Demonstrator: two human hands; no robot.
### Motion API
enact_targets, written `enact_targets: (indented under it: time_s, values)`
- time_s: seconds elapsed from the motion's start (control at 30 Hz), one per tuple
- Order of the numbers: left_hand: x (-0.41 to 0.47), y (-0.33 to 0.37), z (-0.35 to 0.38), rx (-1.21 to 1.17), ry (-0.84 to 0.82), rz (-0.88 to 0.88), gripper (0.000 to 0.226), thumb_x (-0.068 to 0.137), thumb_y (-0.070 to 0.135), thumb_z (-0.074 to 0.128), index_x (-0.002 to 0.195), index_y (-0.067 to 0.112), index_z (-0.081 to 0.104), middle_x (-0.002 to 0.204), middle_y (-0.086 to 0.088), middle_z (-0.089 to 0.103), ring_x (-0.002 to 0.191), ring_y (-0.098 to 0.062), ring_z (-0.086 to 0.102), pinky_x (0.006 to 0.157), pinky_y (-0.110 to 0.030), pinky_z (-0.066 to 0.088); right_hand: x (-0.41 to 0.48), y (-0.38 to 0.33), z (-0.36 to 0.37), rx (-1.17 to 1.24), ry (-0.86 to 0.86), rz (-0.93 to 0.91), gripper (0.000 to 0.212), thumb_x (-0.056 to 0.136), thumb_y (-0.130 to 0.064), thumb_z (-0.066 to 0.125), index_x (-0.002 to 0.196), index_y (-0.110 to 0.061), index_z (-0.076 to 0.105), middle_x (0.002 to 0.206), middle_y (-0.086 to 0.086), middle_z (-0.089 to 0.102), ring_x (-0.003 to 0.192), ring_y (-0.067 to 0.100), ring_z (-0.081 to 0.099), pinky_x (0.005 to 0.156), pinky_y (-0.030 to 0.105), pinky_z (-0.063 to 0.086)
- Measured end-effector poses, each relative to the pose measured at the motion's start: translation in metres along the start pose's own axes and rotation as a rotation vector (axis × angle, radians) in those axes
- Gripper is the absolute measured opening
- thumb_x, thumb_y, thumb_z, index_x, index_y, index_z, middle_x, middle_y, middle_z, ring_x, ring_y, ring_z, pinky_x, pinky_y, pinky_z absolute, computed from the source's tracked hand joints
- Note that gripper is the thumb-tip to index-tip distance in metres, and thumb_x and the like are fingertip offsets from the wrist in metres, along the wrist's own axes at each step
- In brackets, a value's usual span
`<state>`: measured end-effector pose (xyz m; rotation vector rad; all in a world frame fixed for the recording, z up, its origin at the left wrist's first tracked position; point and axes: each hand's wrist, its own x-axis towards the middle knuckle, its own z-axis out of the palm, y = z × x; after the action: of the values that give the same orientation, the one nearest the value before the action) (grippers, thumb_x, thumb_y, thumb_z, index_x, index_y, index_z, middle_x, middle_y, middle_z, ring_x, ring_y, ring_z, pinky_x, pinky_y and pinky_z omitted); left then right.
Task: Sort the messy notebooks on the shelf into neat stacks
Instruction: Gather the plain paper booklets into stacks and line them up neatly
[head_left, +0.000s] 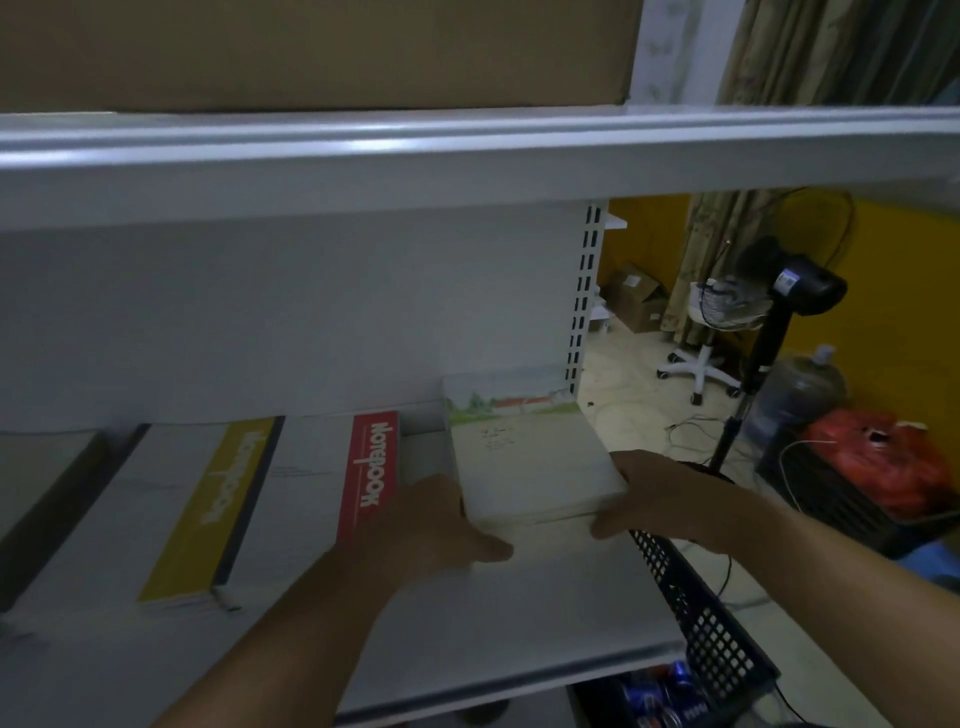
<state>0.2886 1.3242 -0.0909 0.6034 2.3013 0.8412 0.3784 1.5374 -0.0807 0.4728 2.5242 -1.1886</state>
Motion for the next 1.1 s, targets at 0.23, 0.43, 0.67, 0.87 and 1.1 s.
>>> enact_targets:
  time_s: [0.23, 0.43, 0.67, 0.87, 1.1]
  values:
    - [0.022, 0.003, 0.005, -0.899, 0.154, -0.249, 0.042, 0.090, 0.053, 0.051, 0.088, 0.014, 0.064, 0.073, -0.007, 0.062, 0.056, -0.019, 0.052, 0.056, -0.024, 0.041, 0.011, 0.015, 0.003, 0.683, 0.167, 0.112, 0.051, 0.090, -0.047, 0.053, 0.117, -0.005, 0.061, 0.124, 0.011, 0.063, 0.115, 0.031, 0.057, 0.104, 0.041, 0.043]
    - [0.036, 0.009, 0.013, -1.007, 0.185, -0.176, 0.045, 0.098, 0.041, 0.041, 0.120, 0.007, 0.060, 0.078, -0.011, 0.064, 0.053, -0.018, 0.053, 0.050, -0.019, 0.039, 0.017, 0.019, 0.018, 0.869, 0.136, 0.071, 0.119, 0.039, -0.066, 0.081, 0.137, -0.009, 0.046, 0.139, 0.009, 0.050, 0.125, 0.027, 0.050, 0.110, 0.045, 0.037]
    - [0.050, 0.005, 0.004, -0.898, 0.138, -0.227, 0.039, 0.093, 0.049, 0.046, 0.090, 0.014, 0.063, 0.060, -0.007, 0.059, 0.043, -0.018, 0.050, 0.043, -0.016, 0.036, 0.021, 0.021, 0.009, 0.803, 0.087, 0.048, 0.051, 0.073, -0.048, 0.066, 0.108, -0.011, 0.065, 0.104, 0.010, 0.071, 0.098, 0.025, 0.066, 0.101, 0.039, 0.045]
    - [0.070, 0.008, -0.015, -0.889, 0.294, -0.154, 0.024, 0.089, 0.033, 0.056, 0.082, 0.011, 0.066, 0.080, -0.009, 0.066, 0.076, -0.024, 0.061, 0.080, -0.037, 0.050, 0.046, -0.003, -0.001, 0.931, 0.143, 0.010, 0.025, 0.095, -0.033, 0.049, 0.090, -0.013, 0.063, 0.087, 0.008, 0.071, 0.078, 0.022, 0.068, 0.067, 0.030, 0.054]
    - [0.096, 0.007, 0.000, -1.044, 0.322, -0.104, 0.031, 0.095, 0.026, 0.049, 0.068, 0.013, 0.059, 0.049, 0.000, 0.060, 0.037, -0.013, 0.057, 0.043, -0.021, 0.043, 0.079, -0.001, -0.001, 1.047, 0.251, 0.040, 0.025, 0.095, -0.023, 0.052, 0.092, 0.000, 0.063, 0.061, 0.008, 0.070, 0.051, 0.021, 0.068, 0.045, 0.025, 0.053]
